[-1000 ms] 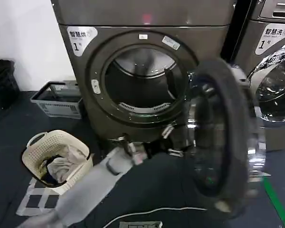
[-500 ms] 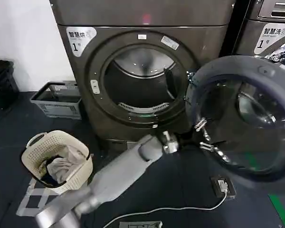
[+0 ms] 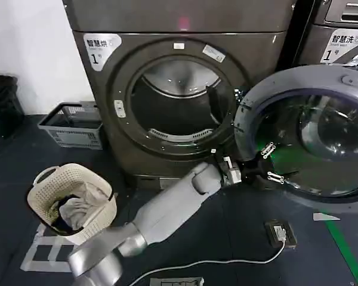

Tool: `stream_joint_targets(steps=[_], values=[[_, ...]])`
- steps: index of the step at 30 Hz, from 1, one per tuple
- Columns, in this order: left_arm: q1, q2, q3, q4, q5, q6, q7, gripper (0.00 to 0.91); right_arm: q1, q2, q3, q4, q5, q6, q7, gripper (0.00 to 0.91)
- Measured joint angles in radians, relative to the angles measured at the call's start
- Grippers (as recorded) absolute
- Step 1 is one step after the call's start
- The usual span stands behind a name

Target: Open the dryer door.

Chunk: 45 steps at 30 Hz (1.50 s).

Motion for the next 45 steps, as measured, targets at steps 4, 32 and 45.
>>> stream_joint_targets(steps=[4, 32, 45], values=[[0.003, 0.036, 0.015, -0.043, 0.002, 0.017, 0.003, 0.907, 0.001, -0.02, -0.001, -0.018, 0.0, 0.002, -0.014, 0.907], [-0.005, 0.896, 0.107, -0.38, 0.579, -0.375, -0.032, 0.907, 0.057, -0.071, -0.147, -0.001, -0.027, 0.014, -0.042, 0.907], [-0.15, 1.137, 0.045, -0.239, 1.052, -0.376, -0.123, 0.907, 0.062, -0.086, -0.195, -0.002, 0.017, 0.021, -0.078, 0.907]])
